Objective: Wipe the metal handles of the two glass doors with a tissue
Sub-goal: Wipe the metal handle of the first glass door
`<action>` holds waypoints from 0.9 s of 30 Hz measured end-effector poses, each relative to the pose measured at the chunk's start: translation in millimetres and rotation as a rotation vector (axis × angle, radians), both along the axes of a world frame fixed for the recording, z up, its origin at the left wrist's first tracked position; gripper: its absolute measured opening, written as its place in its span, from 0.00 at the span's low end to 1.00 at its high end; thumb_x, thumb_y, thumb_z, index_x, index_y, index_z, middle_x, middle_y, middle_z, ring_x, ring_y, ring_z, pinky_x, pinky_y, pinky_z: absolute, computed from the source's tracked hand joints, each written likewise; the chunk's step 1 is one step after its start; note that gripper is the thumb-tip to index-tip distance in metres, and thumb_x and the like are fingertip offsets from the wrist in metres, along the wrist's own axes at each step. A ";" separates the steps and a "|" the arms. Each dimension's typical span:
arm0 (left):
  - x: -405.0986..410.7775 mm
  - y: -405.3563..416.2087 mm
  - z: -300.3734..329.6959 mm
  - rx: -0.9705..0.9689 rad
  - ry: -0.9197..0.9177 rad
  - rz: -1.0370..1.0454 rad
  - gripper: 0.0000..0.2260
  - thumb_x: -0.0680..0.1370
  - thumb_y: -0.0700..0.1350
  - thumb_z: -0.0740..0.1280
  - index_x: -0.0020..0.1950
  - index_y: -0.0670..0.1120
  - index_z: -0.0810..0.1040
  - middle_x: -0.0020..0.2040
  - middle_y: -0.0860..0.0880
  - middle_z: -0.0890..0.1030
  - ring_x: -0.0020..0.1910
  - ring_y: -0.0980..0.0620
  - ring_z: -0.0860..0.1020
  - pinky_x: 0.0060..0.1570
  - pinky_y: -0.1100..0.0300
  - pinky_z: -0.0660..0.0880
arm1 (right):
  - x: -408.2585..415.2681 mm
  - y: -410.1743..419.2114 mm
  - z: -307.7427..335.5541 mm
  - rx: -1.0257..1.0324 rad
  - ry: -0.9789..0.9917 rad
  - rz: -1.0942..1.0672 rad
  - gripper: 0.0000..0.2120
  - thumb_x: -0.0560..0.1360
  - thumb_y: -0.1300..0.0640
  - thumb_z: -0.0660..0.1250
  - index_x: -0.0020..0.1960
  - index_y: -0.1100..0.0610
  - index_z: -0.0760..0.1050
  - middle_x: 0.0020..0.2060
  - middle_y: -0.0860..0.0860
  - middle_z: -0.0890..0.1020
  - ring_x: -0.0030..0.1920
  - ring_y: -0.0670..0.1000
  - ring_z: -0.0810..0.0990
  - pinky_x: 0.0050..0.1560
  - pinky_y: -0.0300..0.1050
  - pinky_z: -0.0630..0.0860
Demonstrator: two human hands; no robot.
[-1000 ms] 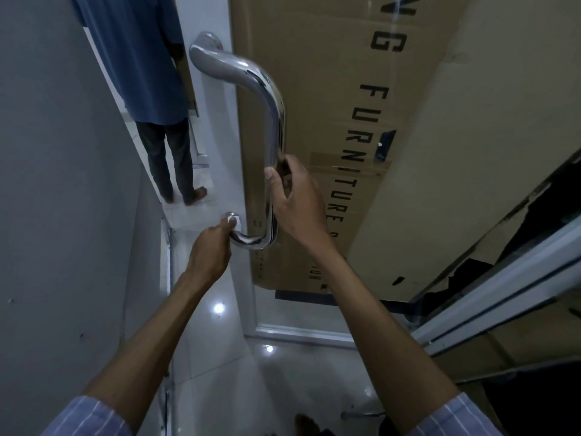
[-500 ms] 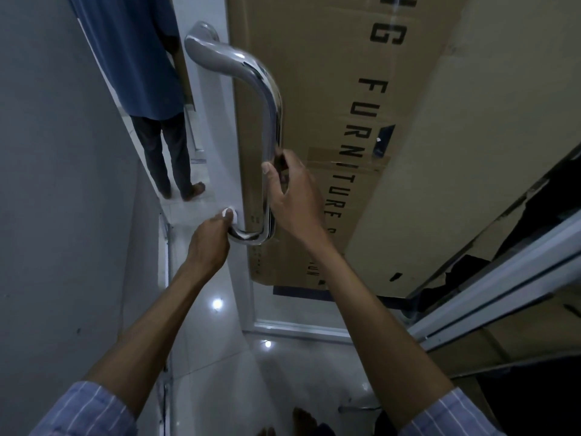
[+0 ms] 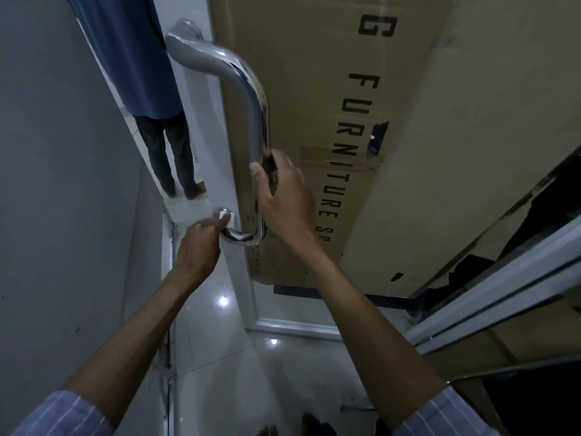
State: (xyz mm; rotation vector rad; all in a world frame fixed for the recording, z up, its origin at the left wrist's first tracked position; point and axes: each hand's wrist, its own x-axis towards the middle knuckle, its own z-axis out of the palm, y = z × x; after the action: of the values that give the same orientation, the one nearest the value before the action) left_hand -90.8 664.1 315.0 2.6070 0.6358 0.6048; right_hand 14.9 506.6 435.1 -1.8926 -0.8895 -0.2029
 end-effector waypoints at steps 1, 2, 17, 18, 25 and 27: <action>0.5 0.8 1.6 -0.066 0.014 0.043 0.14 0.89 0.47 0.55 0.67 0.54 0.78 0.60 0.42 0.84 0.59 0.46 0.82 0.58 0.57 0.76 | 0.5 -0.3 -0.4 0.003 0.002 0.003 0.13 0.86 0.45 0.59 0.63 0.52 0.74 0.49 0.46 0.77 0.48 0.47 0.76 0.39 0.37 0.69; 1.6 -0.8 3.6 -0.107 -0.006 0.056 0.13 0.89 0.48 0.54 0.63 0.62 0.75 0.55 0.47 0.84 0.56 0.55 0.82 0.57 0.64 0.76 | 0.3 -0.6 -0.3 0.005 0.005 0.010 0.14 0.86 0.45 0.59 0.63 0.53 0.74 0.49 0.46 0.76 0.48 0.47 0.75 0.39 0.37 0.69; 14.1 -25.2 17.0 0.222 0.137 -0.006 0.16 0.85 0.39 0.54 0.56 0.40 0.83 0.47 0.39 0.82 0.38 0.41 0.79 0.37 0.49 0.77 | 17.4 -3.4 -4.7 0.017 -0.053 0.123 0.15 0.85 0.43 0.59 0.62 0.53 0.73 0.52 0.49 0.78 0.50 0.48 0.75 0.41 0.47 0.79; 10.8 -24.8 16.2 0.273 0.152 0.007 0.15 0.79 0.31 0.59 0.57 0.40 0.84 0.49 0.39 0.82 0.39 0.40 0.79 0.38 0.50 0.76 | 18.6 -3.9 -5.3 0.021 -0.056 0.133 0.15 0.85 0.43 0.59 0.61 0.53 0.73 0.52 0.49 0.78 0.50 0.48 0.75 0.41 0.48 0.79; 13.4 -31.6 19.6 0.337 0.139 0.104 0.21 0.77 0.27 0.61 0.65 0.44 0.82 0.52 0.40 0.84 0.50 0.38 0.80 0.51 0.48 0.77 | 38.1 -10.4 -6.7 0.089 0.158 0.343 0.17 0.86 0.41 0.55 0.58 0.51 0.75 0.47 0.48 0.80 0.45 0.48 0.80 0.42 0.53 0.82; 9.3 -33.7 19.7 0.244 0.133 0.151 0.19 0.81 0.32 0.62 0.68 0.45 0.82 0.52 0.40 0.85 0.51 0.39 0.83 0.48 0.49 0.80 | 49.8 -16.4 -13.5 0.118 0.339 0.382 0.20 0.88 0.42 0.48 0.60 0.51 0.76 0.46 0.47 0.82 0.44 0.46 0.82 0.44 0.53 0.83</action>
State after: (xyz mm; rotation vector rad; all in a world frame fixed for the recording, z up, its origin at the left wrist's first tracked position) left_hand -81.5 630.4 334.7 2.8632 0.8558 0.5904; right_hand 64.7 490.2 421.6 -1.5528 -0.9587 0.2838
